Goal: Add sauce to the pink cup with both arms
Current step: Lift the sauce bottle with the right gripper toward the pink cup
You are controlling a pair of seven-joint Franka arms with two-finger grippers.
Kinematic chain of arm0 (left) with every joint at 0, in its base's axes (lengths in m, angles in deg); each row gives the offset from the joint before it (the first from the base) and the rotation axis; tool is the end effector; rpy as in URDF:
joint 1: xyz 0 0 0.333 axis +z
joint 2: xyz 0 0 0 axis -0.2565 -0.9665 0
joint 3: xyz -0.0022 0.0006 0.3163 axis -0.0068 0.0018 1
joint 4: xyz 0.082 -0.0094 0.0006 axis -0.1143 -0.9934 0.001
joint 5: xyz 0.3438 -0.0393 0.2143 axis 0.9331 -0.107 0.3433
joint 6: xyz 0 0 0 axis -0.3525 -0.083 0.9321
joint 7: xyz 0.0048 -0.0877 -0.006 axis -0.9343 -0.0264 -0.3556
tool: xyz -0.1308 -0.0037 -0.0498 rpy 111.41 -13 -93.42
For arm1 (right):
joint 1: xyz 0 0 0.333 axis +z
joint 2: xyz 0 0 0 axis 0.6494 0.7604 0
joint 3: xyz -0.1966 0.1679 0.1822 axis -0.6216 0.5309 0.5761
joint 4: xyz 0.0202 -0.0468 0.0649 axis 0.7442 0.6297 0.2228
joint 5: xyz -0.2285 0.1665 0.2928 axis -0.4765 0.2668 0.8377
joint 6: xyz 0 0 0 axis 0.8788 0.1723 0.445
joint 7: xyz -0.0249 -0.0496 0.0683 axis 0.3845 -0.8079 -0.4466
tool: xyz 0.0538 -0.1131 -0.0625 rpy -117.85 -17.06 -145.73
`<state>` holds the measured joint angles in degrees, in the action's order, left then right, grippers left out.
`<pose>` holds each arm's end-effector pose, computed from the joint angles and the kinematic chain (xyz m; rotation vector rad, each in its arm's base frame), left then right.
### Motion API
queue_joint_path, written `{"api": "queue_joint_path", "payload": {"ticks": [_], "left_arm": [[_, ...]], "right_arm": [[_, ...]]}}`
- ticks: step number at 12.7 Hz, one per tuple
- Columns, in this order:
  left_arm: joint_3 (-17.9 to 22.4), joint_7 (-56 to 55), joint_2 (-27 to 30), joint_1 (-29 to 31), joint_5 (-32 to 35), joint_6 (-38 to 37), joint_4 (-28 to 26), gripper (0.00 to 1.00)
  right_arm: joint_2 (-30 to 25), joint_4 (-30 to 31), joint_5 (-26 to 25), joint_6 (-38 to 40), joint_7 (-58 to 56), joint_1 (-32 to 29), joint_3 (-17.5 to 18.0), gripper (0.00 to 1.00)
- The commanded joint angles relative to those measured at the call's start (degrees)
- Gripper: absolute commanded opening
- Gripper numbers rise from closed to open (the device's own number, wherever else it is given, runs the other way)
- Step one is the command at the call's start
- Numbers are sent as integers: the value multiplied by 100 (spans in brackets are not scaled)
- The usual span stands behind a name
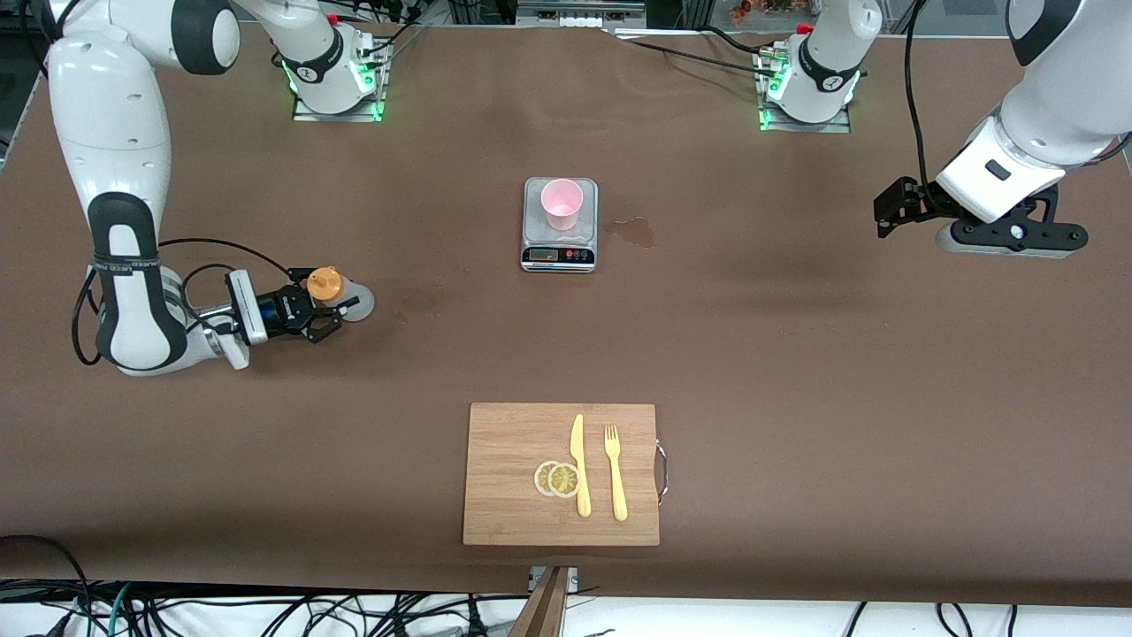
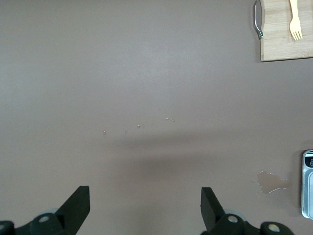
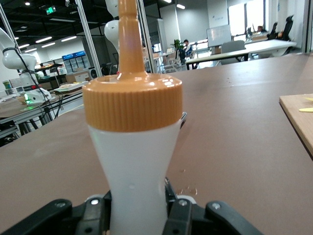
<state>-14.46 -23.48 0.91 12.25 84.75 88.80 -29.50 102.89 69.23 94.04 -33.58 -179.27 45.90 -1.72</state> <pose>0.5586 -0.0824 0.5308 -3.1010 0.0987 0.0481 0.5931 0.0343 0.1364 -1.1643 -1.4635 -0.6352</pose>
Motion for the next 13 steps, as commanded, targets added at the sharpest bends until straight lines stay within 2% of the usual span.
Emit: {"api": "queue_joint_path", "payload": {"ticks": [1, 4, 7, 10, 11, 13], "left_arm": [[18, 62, -79, -29, -98, -121, 183, 100], [18, 53, -79, -29, -98, -121, 183, 100], [18, 53, -79, -29, -98, -121, 192, 100], [18, 53, -79, -29, -98, -130, 183, 100], [18, 53, -79, -29, -98, -121, 183, 100], [18, 53, -79, -29, -98, -130, 183, 100]], "right_arm": [[-586, 91, -289, -356, 744, 521, -100, 28], [-1122, 118, -631, -919, 1622, 1040, -197, 27], [-1518, 127, -1228, -1429, 2492, 1716, -355, 27], [-1817, 223, -1984, -2034, 3214, 2296, -329, 27], [-2053, 511, -2265, -2403, 3512, 2394, -268, 27], [-2431, 812, -2984, -2809, 4223, 2404, 231, 27]]}}
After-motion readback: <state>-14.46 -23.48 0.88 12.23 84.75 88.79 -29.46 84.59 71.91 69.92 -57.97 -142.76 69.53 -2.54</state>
